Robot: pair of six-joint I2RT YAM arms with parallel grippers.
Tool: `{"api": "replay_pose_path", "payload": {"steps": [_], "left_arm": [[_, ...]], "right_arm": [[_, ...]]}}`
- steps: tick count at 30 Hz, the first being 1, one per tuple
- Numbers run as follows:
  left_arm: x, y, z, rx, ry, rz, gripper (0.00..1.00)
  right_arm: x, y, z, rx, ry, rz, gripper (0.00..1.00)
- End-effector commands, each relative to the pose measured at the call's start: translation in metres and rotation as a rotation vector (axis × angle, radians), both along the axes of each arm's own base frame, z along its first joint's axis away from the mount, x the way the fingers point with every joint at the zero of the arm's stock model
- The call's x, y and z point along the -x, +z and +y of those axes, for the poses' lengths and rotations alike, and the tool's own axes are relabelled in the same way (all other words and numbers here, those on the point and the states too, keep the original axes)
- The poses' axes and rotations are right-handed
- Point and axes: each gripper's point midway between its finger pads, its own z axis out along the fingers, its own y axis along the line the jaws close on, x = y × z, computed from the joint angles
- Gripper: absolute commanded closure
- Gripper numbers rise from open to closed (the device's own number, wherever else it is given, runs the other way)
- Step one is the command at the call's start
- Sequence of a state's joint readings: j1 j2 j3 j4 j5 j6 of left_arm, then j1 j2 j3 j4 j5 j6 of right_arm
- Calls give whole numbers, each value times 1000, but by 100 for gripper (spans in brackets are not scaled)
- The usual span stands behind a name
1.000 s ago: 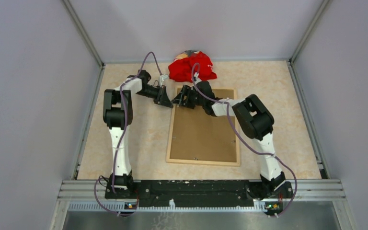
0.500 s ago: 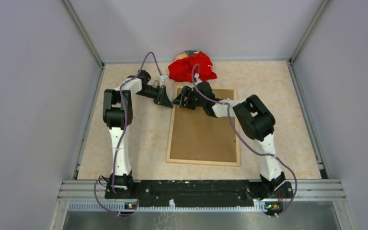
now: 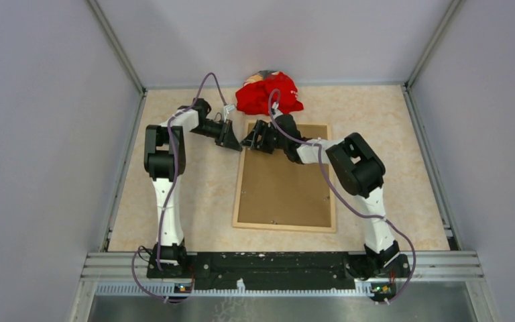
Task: Put the photo into the frame
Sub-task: Install the photo frame at the center of the board.
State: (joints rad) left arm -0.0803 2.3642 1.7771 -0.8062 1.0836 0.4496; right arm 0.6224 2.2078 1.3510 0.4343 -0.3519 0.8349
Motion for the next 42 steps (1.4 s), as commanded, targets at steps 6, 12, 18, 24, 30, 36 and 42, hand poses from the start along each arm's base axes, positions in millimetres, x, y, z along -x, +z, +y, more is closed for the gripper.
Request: {"api": "replay_pose_path", "payload": {"steps": [6, 12, 18, 24, 30, 36, 42], "left_arm": [[25, -37, 4, -130, -48, 49, 85], [25, -39, 3, -127, -48, 55, 85], [27, -40, 3, -123, -50, 59, 85], [28, -41, 3, -122, -51, 59, 85], [29, -41, 2, -119, -54, 61, 85], [30, -41, 2, -119, -55, 63, 85], [32, -43, 2, -118, -57, 68, 85]], "right_arm": [[20, -45, 7, 81, 22, 135, 34], [17, -49, 7, 99, 8, 127, 34], [13, -57, 9, 96, -14, 138, 34], [10, -62, 8, 111, -73, 139, 34], [5, -62, 4, 133, -125, 117, 34], [5, -67, 6, 140, -136, 120, 34], [7, -74, 8, 138, -144, 134, 34]]}}
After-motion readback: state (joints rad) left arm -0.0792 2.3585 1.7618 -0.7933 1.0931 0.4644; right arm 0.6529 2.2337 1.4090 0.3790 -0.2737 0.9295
